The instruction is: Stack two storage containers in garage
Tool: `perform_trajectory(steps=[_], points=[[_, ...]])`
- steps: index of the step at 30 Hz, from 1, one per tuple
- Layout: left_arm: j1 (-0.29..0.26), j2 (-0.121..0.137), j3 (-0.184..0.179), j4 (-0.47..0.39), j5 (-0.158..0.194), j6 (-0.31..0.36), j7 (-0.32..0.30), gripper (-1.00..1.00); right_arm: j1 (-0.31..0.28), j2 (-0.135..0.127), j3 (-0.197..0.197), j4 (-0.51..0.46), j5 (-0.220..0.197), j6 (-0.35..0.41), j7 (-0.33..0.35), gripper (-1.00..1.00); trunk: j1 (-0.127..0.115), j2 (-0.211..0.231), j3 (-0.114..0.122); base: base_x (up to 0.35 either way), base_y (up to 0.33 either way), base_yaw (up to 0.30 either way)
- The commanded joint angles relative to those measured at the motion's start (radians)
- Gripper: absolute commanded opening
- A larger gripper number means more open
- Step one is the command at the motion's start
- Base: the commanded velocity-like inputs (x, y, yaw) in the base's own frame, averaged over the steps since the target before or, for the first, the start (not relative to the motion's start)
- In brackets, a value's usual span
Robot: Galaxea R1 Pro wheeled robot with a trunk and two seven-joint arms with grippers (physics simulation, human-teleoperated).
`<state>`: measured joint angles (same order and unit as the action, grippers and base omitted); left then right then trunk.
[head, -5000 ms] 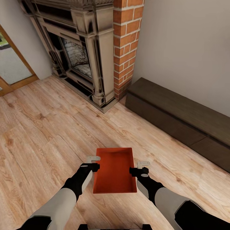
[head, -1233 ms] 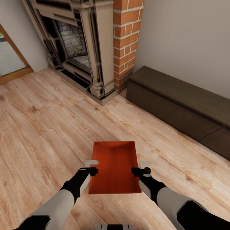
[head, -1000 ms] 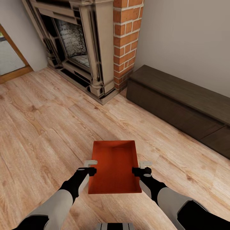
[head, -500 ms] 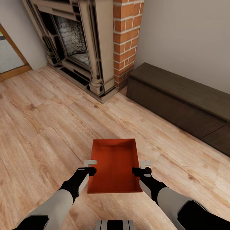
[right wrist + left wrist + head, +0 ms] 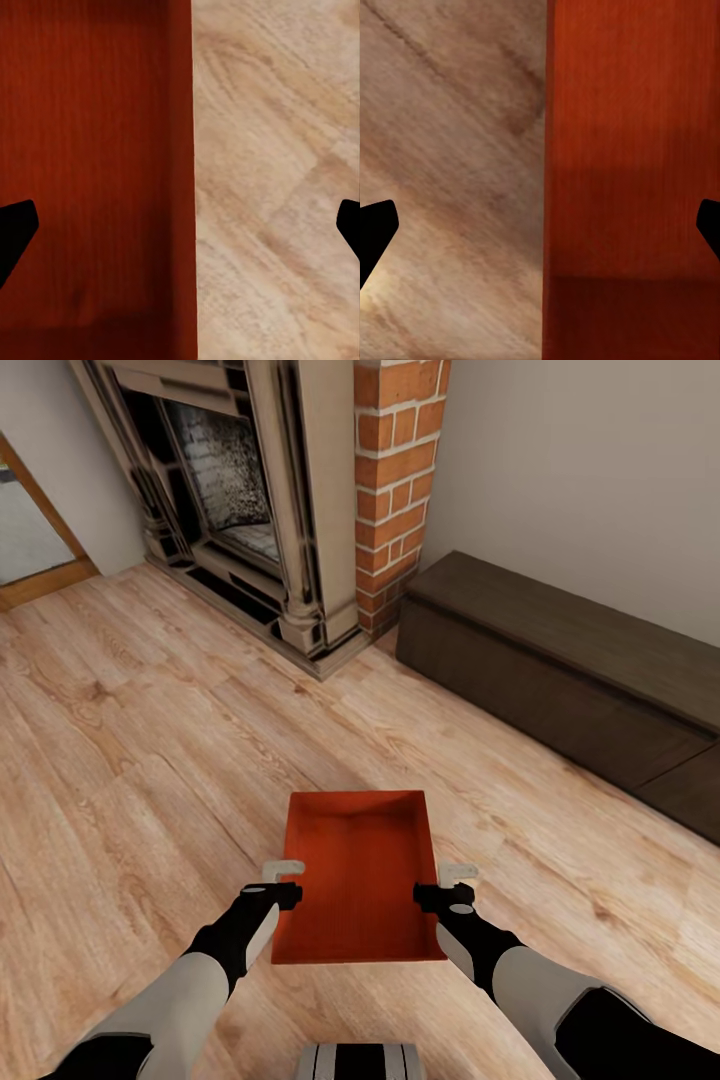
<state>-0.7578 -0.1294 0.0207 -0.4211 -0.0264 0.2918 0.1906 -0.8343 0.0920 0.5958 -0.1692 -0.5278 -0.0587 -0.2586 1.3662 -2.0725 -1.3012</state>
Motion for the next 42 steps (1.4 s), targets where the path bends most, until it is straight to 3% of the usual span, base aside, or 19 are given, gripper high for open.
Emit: perform_trajectory(steps=[1,8,12,32,42], points=[[0.000,0.000,0.002,-0.001,-0.003,0.006,0.002,1.00,-0.001,0.000,0.008,0.000,-0.011,-0.004,-0.004,1.00,0.004,-0.007,-0.004,0.000,0.000,0.000],[0.000,0.000,0.002,-0.002,-0.003,0.006,0.002,1.00,-0.001,0.000,0.009,0.000,-0.011,-0.004,-0.004,1.00,0.031,-0.056,-0.026,0.000,0.000,0.000],[0.000,0.000,0.002,-0.003,-0.003,0.005,0.003,1.00,0.000,0.000,0.009,0.000,-0.011,-0.004,-0.004,1.00,0.031,-0.056,-0.026,0.000,0.000,0.000],[0.000,0.001,0.002,-0.001,-0.003,0.005,0.002,1.00,-0.001,0.000,0.008,0.000,-0.011,-0.004,-0.004,1.00,0.107,-0.196,-0.088,0.000,0.000,0.000],[0.000,0.000,0.001,-0.010,-0.003,0.005,0.003,1.00,-0.001,0.000,0.009,0.000,-0.011,-0.004,-0.004,1.00,0.107,-0.196,-0.088,0.000,0.000,0.000]])
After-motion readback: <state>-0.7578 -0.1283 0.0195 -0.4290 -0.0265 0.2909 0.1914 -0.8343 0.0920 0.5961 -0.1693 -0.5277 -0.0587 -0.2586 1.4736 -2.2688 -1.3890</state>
